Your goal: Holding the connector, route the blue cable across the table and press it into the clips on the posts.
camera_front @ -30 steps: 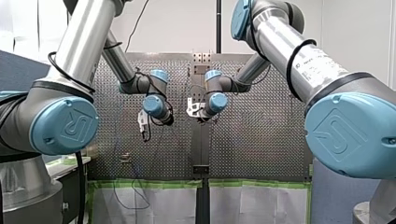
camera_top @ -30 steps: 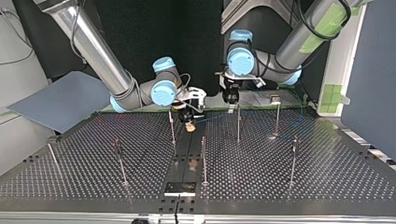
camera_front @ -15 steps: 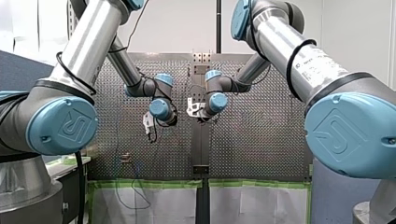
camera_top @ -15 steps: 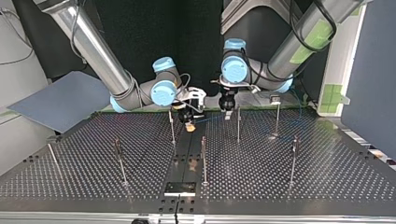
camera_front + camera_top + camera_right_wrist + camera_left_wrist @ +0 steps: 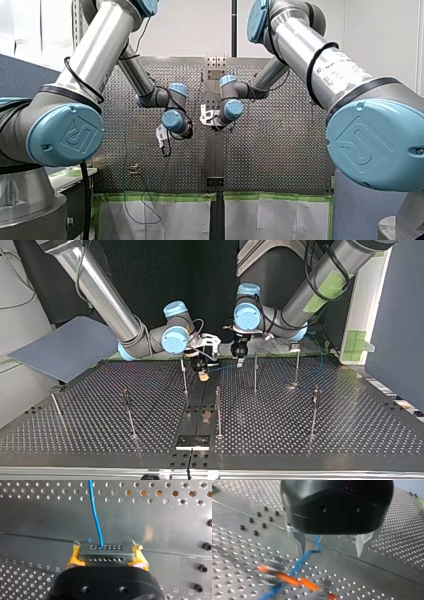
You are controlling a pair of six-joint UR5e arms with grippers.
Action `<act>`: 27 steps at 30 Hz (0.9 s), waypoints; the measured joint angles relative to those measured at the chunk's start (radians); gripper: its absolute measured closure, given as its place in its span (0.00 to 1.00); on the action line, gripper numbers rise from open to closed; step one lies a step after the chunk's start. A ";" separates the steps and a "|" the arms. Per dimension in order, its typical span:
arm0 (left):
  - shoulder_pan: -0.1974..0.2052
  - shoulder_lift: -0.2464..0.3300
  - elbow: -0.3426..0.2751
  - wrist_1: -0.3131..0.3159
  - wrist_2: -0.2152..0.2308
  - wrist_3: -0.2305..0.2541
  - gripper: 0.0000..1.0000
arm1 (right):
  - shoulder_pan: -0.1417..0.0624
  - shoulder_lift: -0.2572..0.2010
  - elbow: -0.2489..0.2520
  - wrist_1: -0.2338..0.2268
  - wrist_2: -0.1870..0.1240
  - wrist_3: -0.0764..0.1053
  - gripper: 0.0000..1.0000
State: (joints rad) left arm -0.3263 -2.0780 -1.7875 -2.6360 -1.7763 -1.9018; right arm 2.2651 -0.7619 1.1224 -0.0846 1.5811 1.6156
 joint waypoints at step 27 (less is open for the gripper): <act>-0.012 -0.044 0.071 0.022 -0.065 -0.022 0.69 | 0.001 0.000 0.000 0.000 -0.002 0.000 1.00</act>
State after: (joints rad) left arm -0.3381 -2.1222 -1.7161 -2.6144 -1.8418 -1.9237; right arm 2.2656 -0.7619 1.1223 -0.0846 1.5786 1.6155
